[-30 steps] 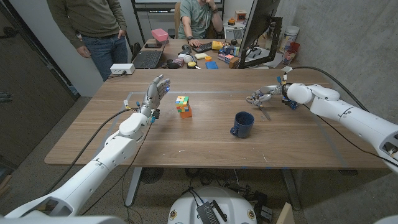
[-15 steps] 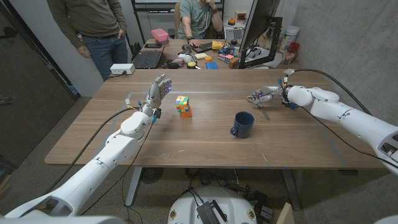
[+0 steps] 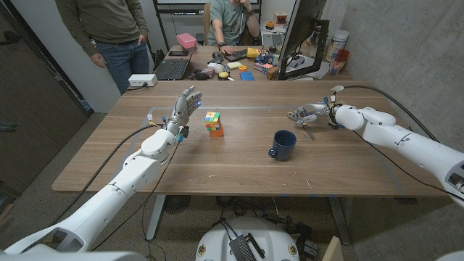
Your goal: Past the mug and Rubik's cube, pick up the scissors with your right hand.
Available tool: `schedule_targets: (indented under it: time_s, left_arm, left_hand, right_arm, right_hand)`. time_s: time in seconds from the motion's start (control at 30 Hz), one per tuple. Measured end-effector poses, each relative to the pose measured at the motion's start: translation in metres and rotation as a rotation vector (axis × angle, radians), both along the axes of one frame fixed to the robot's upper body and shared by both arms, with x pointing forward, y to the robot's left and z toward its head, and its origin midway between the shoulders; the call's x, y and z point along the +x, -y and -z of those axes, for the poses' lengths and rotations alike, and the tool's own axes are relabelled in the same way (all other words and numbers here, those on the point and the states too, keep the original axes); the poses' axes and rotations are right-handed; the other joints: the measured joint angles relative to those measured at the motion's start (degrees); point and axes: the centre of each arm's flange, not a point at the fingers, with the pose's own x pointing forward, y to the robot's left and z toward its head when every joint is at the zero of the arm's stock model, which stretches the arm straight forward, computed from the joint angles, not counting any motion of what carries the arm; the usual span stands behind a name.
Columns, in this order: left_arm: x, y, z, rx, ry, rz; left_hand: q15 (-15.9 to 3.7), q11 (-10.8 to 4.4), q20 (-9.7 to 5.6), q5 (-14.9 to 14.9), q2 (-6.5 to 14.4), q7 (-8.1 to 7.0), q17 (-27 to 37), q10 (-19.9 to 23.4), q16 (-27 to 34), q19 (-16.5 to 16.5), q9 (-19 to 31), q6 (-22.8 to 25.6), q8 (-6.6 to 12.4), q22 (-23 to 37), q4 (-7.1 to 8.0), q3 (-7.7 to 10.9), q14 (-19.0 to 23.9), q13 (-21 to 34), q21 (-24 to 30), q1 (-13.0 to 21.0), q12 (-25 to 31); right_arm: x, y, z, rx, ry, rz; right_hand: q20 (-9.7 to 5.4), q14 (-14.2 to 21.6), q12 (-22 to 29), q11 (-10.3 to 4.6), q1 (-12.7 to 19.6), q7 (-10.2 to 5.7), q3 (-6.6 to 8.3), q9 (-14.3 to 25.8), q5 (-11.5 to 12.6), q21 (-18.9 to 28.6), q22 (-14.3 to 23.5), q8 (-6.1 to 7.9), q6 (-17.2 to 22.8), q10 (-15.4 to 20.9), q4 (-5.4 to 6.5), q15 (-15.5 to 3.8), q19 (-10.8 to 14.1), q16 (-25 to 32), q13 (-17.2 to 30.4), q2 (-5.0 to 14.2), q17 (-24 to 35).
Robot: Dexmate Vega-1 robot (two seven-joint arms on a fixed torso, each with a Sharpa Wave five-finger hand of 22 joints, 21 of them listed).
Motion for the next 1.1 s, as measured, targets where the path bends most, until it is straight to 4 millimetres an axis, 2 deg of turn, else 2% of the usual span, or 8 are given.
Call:
schedule_targets:
  time_s: [0.13, 0.27, 0.33, 0.47, 0.6, 0.77, 0.87, 1.1]
  left_arm:
    - [0.000, 0.001, -0.001, 0.002, 0.001, 0.004]
    - [0.000, 0.002, -0.001, 0.003, 0.001, 0.006]
    - [0.000, 0.002, -0.001, 0.003, 0.001, 0.007]
    - [0.000, 0.002, -0.001, 0.001, 0.004, 0.008]
    - [-0.001, 0.001, -0.003, -0.004, 0.013, 0.007]
    - [-0.002, -0.001, -0.002, -0.013, 0.016, 0.005]
    - [-0.003, -0.002, -0.002, -0.019, 0.019, 0.003]
    - [-0.005, -0.004, -0.003, -0.027, 0.027, 0.000]
  left_hand:
    - [0.00, 0.00, 0.31, 0.0, 0.0, 0.00, 0.0, 0.0, 0.0, -0.3, 0.0, 0.0, 0.00, 0.0, -0.23, -0.24, 0.0, 0.0, 0.0, 0.0, 0.0]
    - [0.00, 0.00, 0.30, 0.2, 0.0, 0.00, 0.0, 0.0, 0.0, -0.3, 0.0, 0.0, 0.00, 0.0, -0.23, -0.24, 0.0, 0.0, 0.0, 0.0, 0.0]
    - [0.00, 0.00, 0.30, 0.2, 0.0, 0.21, 0.0, 0.0, 0.0, -0.3, 0.0, 0.2, 0.00, 0.0, -0.23, -0.24, 0.0, 0.0, 0.0, 0.0, 0.0]
    - [0.26, 0.00, 0.30, 0.2, 0.0, 0.31, 0.0, 0.0, 0.0, -0.3, 0.0, 0.3, 0.00, 0.0, -0.23, -0.23, -0.3, 0.0, -0.2, 0.0, 0.0]
    - [0.25, 0.00, 0.30, 0.2, 0.0, 0.11, 0.0, 0.0, 0.0, -0.3, 0.0, 0.5, 0.22, 0.0, -0.23, -0.23, -0.3, 0.0, -0.2, 0.0, 0.0]
    - [0.25, -0.11, 0.61, 0.2, 0.0, 0.31, 0.0, 0.1, 0.0, 0.0, 0.0, 0.7, 0.23, 0.0, 0.00, -0.46, -0.3, 0.0, -0.2, 0.0, 0.0]
    - [0.38, -0.23, 0.61, 0.2, 0.0, 0.52, 0.0, 0.3, 0.0, 0.0, 0.0, 0.9, 0.22, 0.0, 0.00, -0.46, -0.1, 0.0, -0.2, 0.0, 0.0]
    - [0.55, -0.35, 0.61, 0.2, 0.2, 0.52, 0.0, 0.4, 0.0, 0.0, 0.0, 0.9, 0.22, 0.0, -0.23, -0.69, 0.0, 0.0, -0.2, -0.2, 0.0]
  right_arm:
    - [0.002, -0.001, 0.005, -0.017, 0.001, 0.013]
    - [0.005, -0.002, 0.010, -0.025, 0.001, 0.022]
    - [0.007, -0.003, 0.012, -0.027, 0.005, 0.031]
    - [0.010, -0.003, 0.014, -0.030, 0.010, 0.039]
    - [0.013, -0.002, 0.017, -0.032, 0.026, 0.047]
    - [0.018, -0.002, 0.023, -0.021, 0.032, 0.049]
    - [0.019, -0.001, 0.025, -0.008, 0.031, 0.049]
    - [0.020, 0.000, 0.027, 0.016, 0.037, 0.047]
  right_hand:
    - [0.01, 5.9, 1.0, -1.48, 10.1, -0.81, 1.19, 0.3, 2.2, 2.6, 0.2, 0.07, 4.4, 3.7, -0.65, -2.87, 3.9, 0.5, 0.7, 0.72, 0.1]
    - [-0.54, 11.0, 2.3, -3.40, 15.3, -1.14, 1.85, 0.5, 2.8, 4.4, 0.0, 0.78, 8.5, 5.9, -0.45, -5.52, 5.2, 1.2, 1.7, 1.50, 0.3]
    - [-2.24, 13.3, 3.0, -3.96, 17.1, -1.12, 2.04, 0.6, 2.9, 4.8, 0.0, 0.78, 9.9, 6.9, -0.25, -6.77, 6.9, 1.6, 2.4, 1.73, 0.4]
    - [-2.57, 15.2, 4.7, -4.88, 20.6, -1.45, 2.45, 0.9, 2.3, 6.3, 0.0, 1.65, 13.8, 9.1, 0.08, -6.70, 7.9, 2.8, 4.6, 2.74, 1.5]
    - [-3.53, 19.3, 7.2, -6.20, 24.4, -2.82, 3.31, 1.8, -0.2, 8.0, -0.1, 4.18, 16.9, 12.0, 0.23, -6.50, 10.5, 4.5, 8.3, 4.21, 2.0]
    - [-3.91, 19.7, 9.8, -7.66, 27.5, -3.68, 4.58, 1.9, -2.9, 10.4, -0.1, 7.64, 19.0, 15.1, 0.21, -6.86, 11.2, 8.3, 12.7, 5.44, 2.0]
    - [-3.91, 20.1, 11.0, -7.62, 28.1, -3.59, 5.03, 7.4, -3.8, 11.0, -0.1, 9.19, 19.3, 16.2, 0.25, -7.28, 11.2, 9.3, 14.4, 5.98, 2.0]
    - [-3.90, 20.2, 11.6, -7.64, 29.5, -2.62, 5.50, 9.0, -4.7, 11.4, -0.1, 10.29, 20.7, 17.0, 0.21, -7.38, 11.2, 10.4, 16.0, 6.23, 2.0]
